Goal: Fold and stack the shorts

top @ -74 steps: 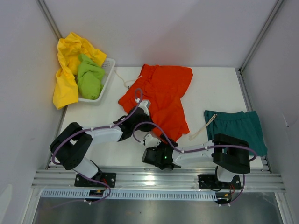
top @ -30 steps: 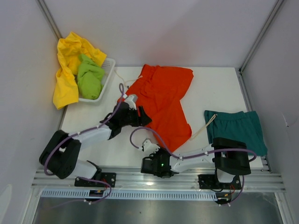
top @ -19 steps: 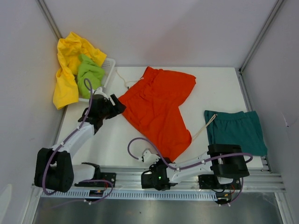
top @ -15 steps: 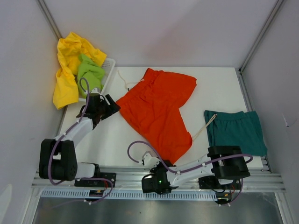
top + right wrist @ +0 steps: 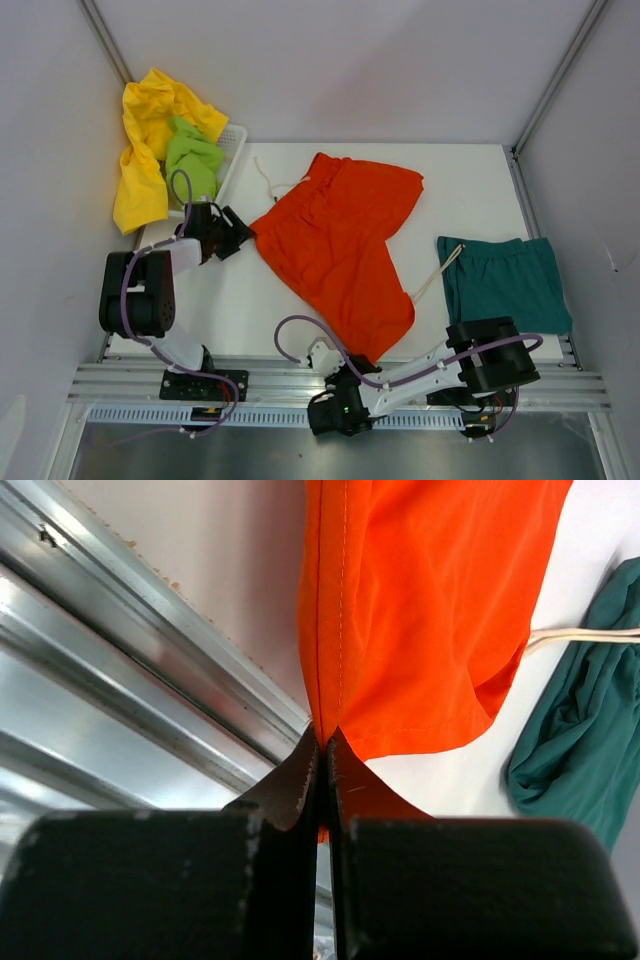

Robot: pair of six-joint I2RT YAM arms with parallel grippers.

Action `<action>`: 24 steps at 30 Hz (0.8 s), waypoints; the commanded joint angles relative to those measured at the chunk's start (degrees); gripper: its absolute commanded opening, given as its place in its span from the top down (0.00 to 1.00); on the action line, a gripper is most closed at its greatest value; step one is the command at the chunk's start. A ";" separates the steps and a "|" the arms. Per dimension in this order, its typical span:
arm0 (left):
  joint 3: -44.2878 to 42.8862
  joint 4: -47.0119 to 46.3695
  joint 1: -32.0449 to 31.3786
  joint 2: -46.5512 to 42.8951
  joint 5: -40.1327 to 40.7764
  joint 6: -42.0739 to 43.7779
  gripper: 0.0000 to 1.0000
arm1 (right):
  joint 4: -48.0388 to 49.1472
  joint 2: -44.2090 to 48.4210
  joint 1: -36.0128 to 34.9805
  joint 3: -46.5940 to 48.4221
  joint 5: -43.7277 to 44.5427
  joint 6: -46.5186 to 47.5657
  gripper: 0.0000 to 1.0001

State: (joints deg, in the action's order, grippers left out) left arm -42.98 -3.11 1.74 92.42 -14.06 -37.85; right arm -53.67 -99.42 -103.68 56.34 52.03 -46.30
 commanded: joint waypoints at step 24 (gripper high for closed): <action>-2.54 -16.22 -5.51 11.11 1.23 -11.46 0.73 | -5.22 2.56 -4.95 6.24 2.55 -4.76 1.00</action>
State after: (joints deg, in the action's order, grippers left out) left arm -43.31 -20.25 -2.96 101.71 -13.74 -48.12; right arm -58.02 -99.55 -107.42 60.58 52.05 -49.47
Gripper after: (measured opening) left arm 0.299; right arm 0.009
